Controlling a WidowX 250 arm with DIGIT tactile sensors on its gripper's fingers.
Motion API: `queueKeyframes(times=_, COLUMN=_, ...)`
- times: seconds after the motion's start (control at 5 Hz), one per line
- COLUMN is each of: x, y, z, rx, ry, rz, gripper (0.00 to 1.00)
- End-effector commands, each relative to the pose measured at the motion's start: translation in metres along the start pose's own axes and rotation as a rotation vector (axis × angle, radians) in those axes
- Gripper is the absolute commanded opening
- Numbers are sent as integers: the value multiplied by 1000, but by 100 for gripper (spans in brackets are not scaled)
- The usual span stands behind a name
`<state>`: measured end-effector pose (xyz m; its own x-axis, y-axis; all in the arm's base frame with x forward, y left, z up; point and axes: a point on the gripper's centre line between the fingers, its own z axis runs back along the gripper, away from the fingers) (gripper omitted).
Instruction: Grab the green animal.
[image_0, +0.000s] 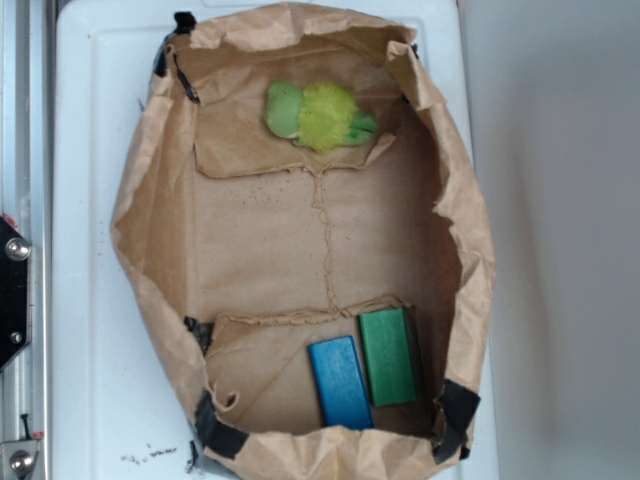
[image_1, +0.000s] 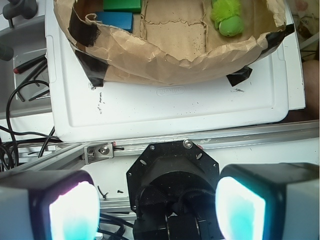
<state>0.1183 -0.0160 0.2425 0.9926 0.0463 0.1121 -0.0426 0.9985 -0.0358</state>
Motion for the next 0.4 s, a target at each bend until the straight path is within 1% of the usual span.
queueKeyframes(times=0.0, x=0, y=0, z=0, rx=0, ry=0, rz=0, gripper=100)
queueKeyframes(times=0.2, x=3, y=2, z=-4, rx=-10, ry=-40, rz=-39, gripper=100)
